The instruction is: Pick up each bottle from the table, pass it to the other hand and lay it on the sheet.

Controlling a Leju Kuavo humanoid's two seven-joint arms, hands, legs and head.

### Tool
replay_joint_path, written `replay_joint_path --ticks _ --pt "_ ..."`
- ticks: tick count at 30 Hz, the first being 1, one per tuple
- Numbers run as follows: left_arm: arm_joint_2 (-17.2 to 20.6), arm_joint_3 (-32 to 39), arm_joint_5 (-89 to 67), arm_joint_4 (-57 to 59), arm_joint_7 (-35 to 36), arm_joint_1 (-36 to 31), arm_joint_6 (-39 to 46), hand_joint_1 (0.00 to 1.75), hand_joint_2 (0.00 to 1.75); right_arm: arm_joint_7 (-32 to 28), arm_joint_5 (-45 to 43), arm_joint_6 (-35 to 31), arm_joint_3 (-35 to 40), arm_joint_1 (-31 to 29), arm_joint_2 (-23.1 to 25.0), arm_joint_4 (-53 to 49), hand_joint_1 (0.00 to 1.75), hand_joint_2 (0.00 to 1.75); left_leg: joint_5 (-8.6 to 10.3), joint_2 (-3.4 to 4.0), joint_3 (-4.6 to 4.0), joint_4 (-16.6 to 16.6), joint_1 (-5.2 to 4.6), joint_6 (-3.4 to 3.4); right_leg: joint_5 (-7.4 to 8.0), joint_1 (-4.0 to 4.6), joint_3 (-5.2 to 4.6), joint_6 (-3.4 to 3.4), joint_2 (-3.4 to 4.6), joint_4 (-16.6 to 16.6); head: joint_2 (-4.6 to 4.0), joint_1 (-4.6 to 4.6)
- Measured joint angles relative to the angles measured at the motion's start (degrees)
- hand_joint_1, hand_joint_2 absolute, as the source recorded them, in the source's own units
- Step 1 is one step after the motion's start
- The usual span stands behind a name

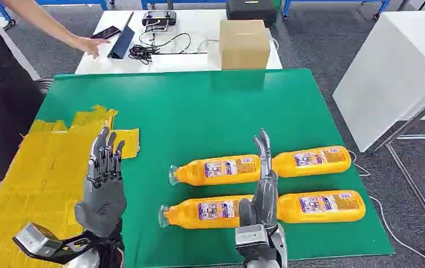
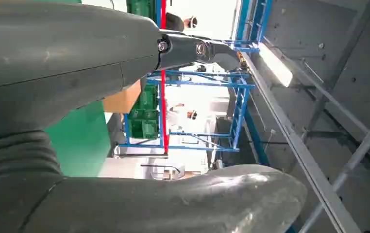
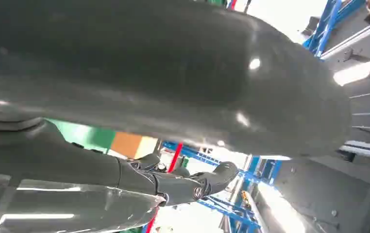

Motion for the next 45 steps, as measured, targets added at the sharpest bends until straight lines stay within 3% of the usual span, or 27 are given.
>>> replay_joint_path --ticks 31,32,33,45 --pt "0.0 0.0 0.0 0.0 0.0 0.0 0.0 0.00 0.00 0.0 0.0 0.0 0.0 0.0 0.0 0.0 0.00 0.00 0.00 0.00 0.00 0.0 0.00 0.00 0.00 0.00 0.00 0.00 0.00 0.0 0.00 0.00" --pt "0.0 0.0 0.0 0.0 0.0 0.0 0.0 1.75 0.00 0.0 0.0 0.0 0.0 0.0 0.0 0.0 0.44 0.00 0.00 0.00 0.00 0.0 0.00 0.00 0.00 0.00 0.00 0.00 0.00 0.0 0.00 0.00" --pt "0.0 0.0 0.0 0.0 0.0 0.0 0.0 1.75 0.00 0.0 0.0 0.0 0.0 0.0 0.0 0.0 1.75 0.00 0.00 0.00 0.00 0.0 0.00 0.00 0.00 0.00 0.00 0.00 0.00 0.0 0.00 0.00" --pt "0.0 0.0 0.0 0.0 0.0 0.0 0.0 1.75 0.00 0.0 0.0 0.0 0.0 0.0 0.0 0.0 1.75 0.00 0.00 0.00 0.00 0.0 0.00 0.00 0.00 0.00 0.00 0.00 0.00 0.0 0.00 0.02"
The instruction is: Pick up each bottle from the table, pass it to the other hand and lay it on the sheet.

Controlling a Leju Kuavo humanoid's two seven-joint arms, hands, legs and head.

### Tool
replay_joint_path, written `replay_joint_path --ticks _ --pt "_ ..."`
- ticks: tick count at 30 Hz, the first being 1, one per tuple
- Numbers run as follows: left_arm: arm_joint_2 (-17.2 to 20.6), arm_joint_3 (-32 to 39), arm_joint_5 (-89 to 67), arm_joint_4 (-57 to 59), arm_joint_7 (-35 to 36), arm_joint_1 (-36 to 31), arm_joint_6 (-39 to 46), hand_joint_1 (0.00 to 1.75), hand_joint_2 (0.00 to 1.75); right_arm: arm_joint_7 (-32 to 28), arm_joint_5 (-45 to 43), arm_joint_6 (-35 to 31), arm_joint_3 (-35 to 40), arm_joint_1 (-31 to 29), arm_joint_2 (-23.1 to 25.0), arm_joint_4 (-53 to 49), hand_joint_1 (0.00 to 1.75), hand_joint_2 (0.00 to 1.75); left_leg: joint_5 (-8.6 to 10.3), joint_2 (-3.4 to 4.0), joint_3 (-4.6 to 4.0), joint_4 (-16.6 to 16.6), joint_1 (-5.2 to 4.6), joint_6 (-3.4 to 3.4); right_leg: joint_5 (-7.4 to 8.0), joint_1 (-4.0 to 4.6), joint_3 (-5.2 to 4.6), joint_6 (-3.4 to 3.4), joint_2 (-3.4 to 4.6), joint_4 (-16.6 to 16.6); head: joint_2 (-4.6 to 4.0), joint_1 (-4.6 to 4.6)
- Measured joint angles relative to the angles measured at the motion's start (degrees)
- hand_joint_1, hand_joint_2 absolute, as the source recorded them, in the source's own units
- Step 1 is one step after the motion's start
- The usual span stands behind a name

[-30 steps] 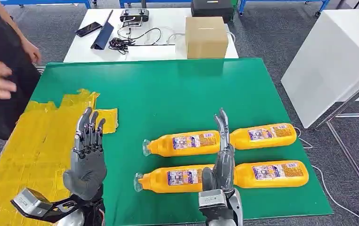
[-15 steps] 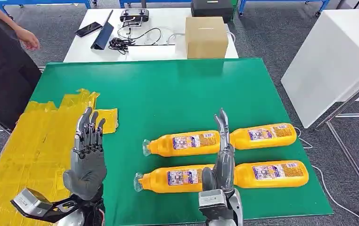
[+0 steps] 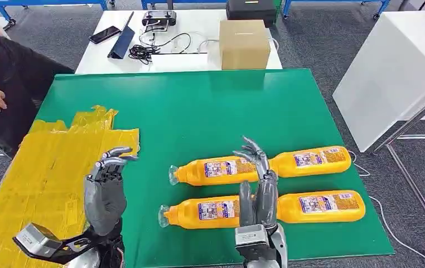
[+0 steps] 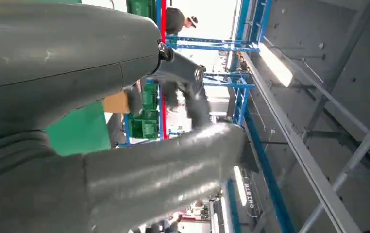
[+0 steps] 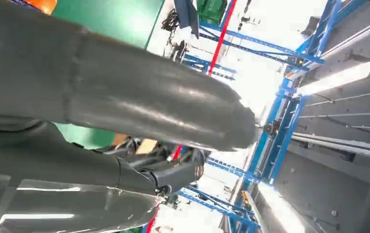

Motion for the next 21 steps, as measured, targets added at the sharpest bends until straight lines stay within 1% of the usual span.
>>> replay_joint_path --ticks 10,11,13,14,15,16,17,21 --pt "0.0 0.0 -0.3 0.0 0.0 0.0 0.1 1.75 0.00 -0.3 -0.3 0.3 0.0 0.0 0.0 0.0 1.75 0.00 0.00 0.00 0.00 0.0 0.00 0.00 0.00 0.00 0.00 0.00 0.00 0.0 0.00 -0.02" --pt "0.0 0.0 -2.0 0.0 -0.5 0.0 1.5 1.75 0.00 -2.0 -2.8 1.9 0.0 0.0 0.0 0.0 1.75 0.00 0.00 0.00 0.00 0.0 0.00 0.00 0.00 0.00 0.00 0.00 0.00 0.0 0.00 -0.02" --pt "0.2 -0.4 -6.9 0.0 -2.2 -0.2 5.7 1.75 0.00 -10.0 -11.0 10.2 0.1 -0.2 -0.5 -0.3 1.75 0.00 0.00 0.00 0.00 0.0 0.00 0.00 0.00 0.00 0.00 0.00 0.00 0.0 0.00 -0.02" --pt "0.5 -0.6 -7.8 0.0 -2.5 -0.5 6.8 1.75 0.00 -11.9 -12.8 12.9 0.1 -0.3 -0.9 -0.7 1.75 0.00 0.00 -0.01 0.00 0.0 0.00 0.00 0.00 0.00 0.01 0.00 0.00 0.0 0.00 0.00" --pt "0.7 -0.8 -7.8 0.0 -2.7 -0.7 7.0 1.75 0.00 -12.3 -13.1 13.9 0.2 -0.4 -1.0 -1.0 1.75 0.00 0.00 -0.02 0.00 0.0 0.00 0.00 0.00 0.00 0.02 0.00 -0.01 0.0 0.00 -0.02" --pt "0.9 -0.8 -7.6 -0.1 -2.8 -0.8 7.1 0.00 0.00 -12.3 -13.2 14.5 0.2 -0.4 -1.2 -1.3 0.07 0.00 0.00 -0.01 0.00 0.0 0.00 0.00 0.00 0.00 0.02 0.00 -0.01 0.0 0.00 -0.02" --pt "1.0 -0.8 -7.0 -0.3 -2.8 -0.8 7.2 0.00 0.00 -12.2 -13.2 14.7 0.2 -0.4 -1.3 -1.6 0.00 0.00 0.00 -0.01 0.00 0.0 0.00 0.00 0.00 0.00 0.01 0.00 0.00 0.0 0.00 -0.02" --pt "1.3 -0.9 -5.7 -1.0 -2.9 -0.8 7.4 0.00 0.00 -11.1 -12.3 14.3 0.1 -0.3 -2.0 -3.2 0.00 0.00 0.00 -0.01 0.00 0.0 0.00 0.00 0.00 0.00 0.02 0.00 -0.01 0.0 0.00 0.00"
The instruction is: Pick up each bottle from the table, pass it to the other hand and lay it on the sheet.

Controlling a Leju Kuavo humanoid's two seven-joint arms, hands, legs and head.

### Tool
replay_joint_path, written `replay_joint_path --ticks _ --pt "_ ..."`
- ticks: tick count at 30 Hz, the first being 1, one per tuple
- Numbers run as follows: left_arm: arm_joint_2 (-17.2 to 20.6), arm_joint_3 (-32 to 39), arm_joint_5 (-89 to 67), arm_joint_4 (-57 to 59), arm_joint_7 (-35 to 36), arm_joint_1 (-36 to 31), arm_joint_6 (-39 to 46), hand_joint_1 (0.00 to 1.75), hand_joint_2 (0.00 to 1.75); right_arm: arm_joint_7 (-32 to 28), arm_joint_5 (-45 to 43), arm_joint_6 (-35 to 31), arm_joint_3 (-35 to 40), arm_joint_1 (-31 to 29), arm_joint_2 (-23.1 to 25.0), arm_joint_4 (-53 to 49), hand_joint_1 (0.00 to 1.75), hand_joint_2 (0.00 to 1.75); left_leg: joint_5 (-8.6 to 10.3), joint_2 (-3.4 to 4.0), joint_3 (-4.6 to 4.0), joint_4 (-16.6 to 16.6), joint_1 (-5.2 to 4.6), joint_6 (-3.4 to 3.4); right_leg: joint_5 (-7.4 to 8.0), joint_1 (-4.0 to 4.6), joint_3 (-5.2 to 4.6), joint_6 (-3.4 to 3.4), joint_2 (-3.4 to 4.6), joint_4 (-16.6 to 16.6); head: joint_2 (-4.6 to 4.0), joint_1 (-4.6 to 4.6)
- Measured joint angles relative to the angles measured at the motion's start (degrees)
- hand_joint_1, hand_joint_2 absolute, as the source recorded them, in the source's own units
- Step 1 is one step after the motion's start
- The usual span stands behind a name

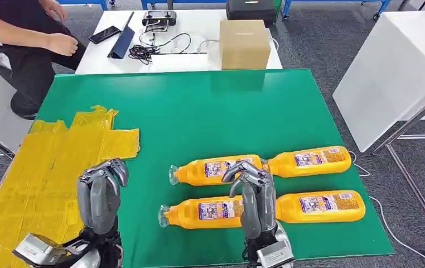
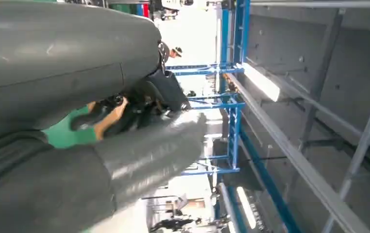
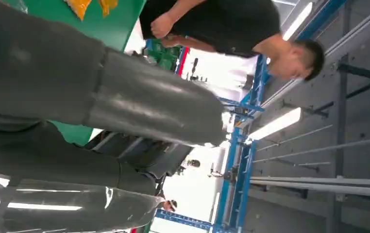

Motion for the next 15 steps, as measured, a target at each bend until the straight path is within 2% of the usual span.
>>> replay_joint_path --ticks 14,15 --pt "0.2 -0.2 0.2 0.0 0.0 0.0 1.1 0.00 0.00 0.9 2.3 0.2 0.0 0.0 -1.6 -1.0 0.00 0.00 0.00 0.00 0.00 0.0 0.00 0.00 0.00 0.00 0.00 0.00 0.00 0.0 0.00 -0.02" --pt "0.2 -0.3 0.3 0.0 0.0 0.0 1.1 0.00 0.00 1.7 3.7 -0.3 0.1 0.0 -1.7 -1.0 0.00 1.75 0.00 0.00 0.00 0.0 0.00 0.00 0.00 0.00 0.00 0.00 0.00 0.0 0.00 -0.02"
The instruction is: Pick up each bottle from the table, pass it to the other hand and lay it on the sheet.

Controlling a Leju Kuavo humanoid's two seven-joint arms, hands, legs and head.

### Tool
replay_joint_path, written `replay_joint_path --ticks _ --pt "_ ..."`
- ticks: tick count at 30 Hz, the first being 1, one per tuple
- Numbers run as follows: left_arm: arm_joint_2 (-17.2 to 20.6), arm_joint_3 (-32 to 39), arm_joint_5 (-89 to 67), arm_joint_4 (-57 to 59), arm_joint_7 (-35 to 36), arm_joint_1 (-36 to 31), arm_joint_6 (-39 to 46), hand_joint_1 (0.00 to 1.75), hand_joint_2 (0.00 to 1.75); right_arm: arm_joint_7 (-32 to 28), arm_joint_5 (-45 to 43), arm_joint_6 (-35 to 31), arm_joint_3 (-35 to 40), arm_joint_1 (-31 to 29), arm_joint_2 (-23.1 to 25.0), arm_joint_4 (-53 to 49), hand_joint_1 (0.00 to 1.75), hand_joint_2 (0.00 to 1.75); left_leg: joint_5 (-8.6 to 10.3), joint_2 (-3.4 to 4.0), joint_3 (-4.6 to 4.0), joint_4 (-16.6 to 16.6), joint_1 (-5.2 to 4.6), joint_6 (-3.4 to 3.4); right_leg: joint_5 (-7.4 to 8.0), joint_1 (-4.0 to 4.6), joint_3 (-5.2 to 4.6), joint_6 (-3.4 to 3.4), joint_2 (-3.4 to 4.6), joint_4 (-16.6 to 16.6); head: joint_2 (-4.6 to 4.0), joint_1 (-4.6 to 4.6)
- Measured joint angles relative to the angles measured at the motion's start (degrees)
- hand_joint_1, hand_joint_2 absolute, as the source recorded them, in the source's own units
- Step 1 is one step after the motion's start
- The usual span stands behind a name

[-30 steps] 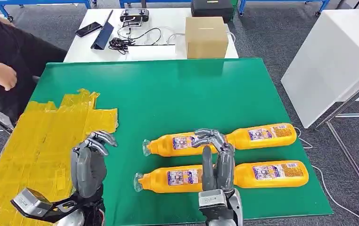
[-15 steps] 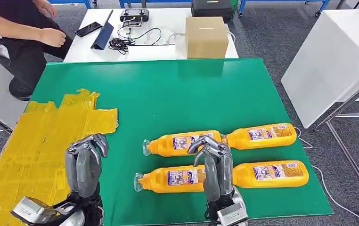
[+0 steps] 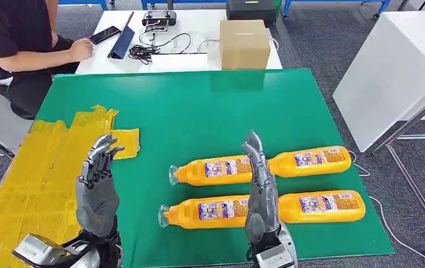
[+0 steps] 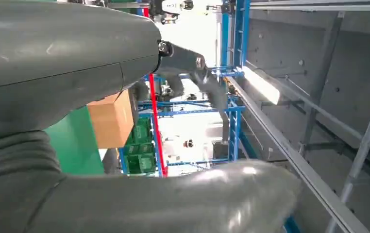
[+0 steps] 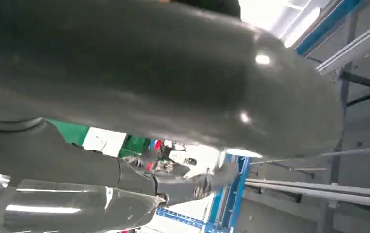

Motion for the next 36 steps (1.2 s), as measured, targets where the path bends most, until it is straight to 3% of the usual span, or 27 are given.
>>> replay_joint_path --ticks 10,20,30,36 --pt "-0.2 1.2 0.9 0.0 0.0 1.5 -1.7 0.00 0.00 22.1 18.1 3.2 2.9 -1.8 -2.5 4.0 0.00 1.75 0.00 -0.01 0.00 0.0 0.00 0.00 0.00 0.00 0.02 0.00 -0.01 0.0 0.00 0.02" --pt "-0.6 3.7 1.3 0.0 0.0 3.4 -2.4 0.00 0.00 28.8 22.4 6.4 6.5 -2.0 -6.2 4.8 0.00 1.75 0.00 -0.01 0.00 0.0 0.00 0.00 0.00 0.00 0.01 0.00 -0.01 0.0 0.00 0.02" --pt "-1.0 5.0 1.3 0.0 0.0 4.0 -2.7 0.00 0.00 30.1 23.3 7.0 7.6 -2.1 -7.9 4.8 0.00 1.75 0.00 -0.02 0.00 0.0 0.00 0.00 0.00 0.00 0.03 0.00 -0.01 0.0 0.00 0.02" --pt "-1.0 5.9 1.5 0.0 0.0 4.1 -2.7 0.00 0.00 36.0 27.4 10.2 8.7 -2.6 -9.5 4.8 0.00 1.75 0.00 -0.02 0.00 0.0 0.00 0.00 0.00 0.00 0.02 0.00 -0.01 0.0 0.00 0.00"
